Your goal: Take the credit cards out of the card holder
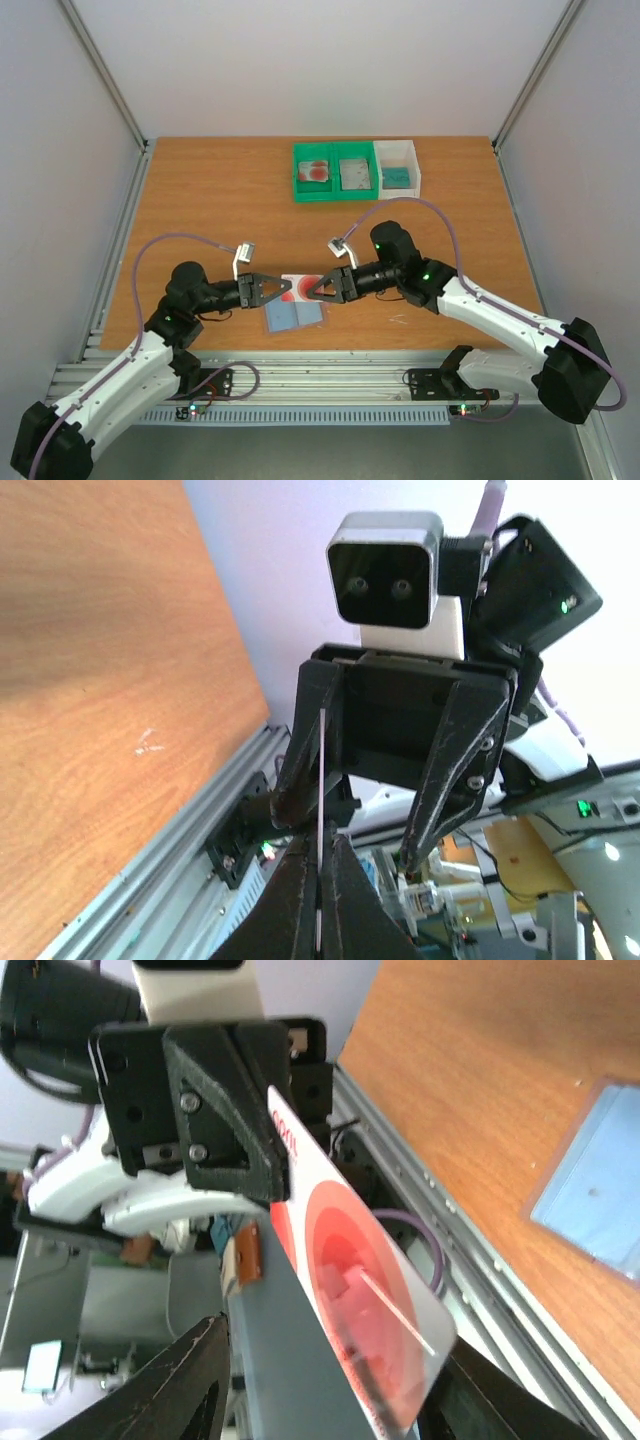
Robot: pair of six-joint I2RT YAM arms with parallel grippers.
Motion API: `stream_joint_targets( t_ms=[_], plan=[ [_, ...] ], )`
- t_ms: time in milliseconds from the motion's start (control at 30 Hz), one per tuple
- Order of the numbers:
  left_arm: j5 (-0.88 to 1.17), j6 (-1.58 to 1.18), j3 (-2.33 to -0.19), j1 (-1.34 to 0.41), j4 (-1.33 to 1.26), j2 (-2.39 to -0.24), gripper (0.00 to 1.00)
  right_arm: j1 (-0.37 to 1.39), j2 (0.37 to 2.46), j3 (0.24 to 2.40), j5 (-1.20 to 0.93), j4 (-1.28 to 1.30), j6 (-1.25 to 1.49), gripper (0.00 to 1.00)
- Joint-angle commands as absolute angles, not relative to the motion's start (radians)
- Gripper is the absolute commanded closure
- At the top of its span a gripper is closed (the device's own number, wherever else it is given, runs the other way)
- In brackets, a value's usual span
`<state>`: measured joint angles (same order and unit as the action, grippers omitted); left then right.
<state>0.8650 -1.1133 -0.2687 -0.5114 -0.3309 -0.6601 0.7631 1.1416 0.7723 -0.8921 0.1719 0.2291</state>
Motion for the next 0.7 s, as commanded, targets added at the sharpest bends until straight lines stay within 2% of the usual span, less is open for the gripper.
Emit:
stream_joint_targets(
  t_ms=[0, 100, 200, 300, 400, 533, 667],
  plan=[
    [0.75, -1.089, -0.302, -0.508, -0.357, -0.656, 1.0, 0.768, 1.115, 0.703, -0.772, -0.124, 0.49, 0.48],
    [0.712, -1.108, -0.299, -0.508, -0.389, -0.647, 1.0, 0.768, 1.121, 0.646, -0.751, -0.264, 0.62, 0.53],
    [0.674, -1.127, -0.291, -0.508, -0.393, -0.626, 1.0, 0.768, 1.137, 0.595, -0.741, -0.414, 0.718, 0.69],
    [0.655, -1.153, -0.278, -0.508, -0.401, -0.603, 1.0, 0.765, 1.138, 0.544, -0.714, -0.522, 0.78, 0.76],
    [0.637, -1.16, -0.269, -0.508, -0.386, -0.58, 1.0, 0.764, 1.141, 0.531, -0.702, -0.539, 0.788, 0.75],
    [0.62, -1.159, -0.256, -0.508, -0.382, -0.563, 1.0, 0.765, 1.161, 0.522, -0.705, -0.576, 0.803, 0.69],
    [0.623, -1.167, -0.249, -0.508, -0.385, -0.56, 1.0, 0.764, 1.162, 0.498, -0.686, -0.605, 0.813, 0.71]
  ],
)
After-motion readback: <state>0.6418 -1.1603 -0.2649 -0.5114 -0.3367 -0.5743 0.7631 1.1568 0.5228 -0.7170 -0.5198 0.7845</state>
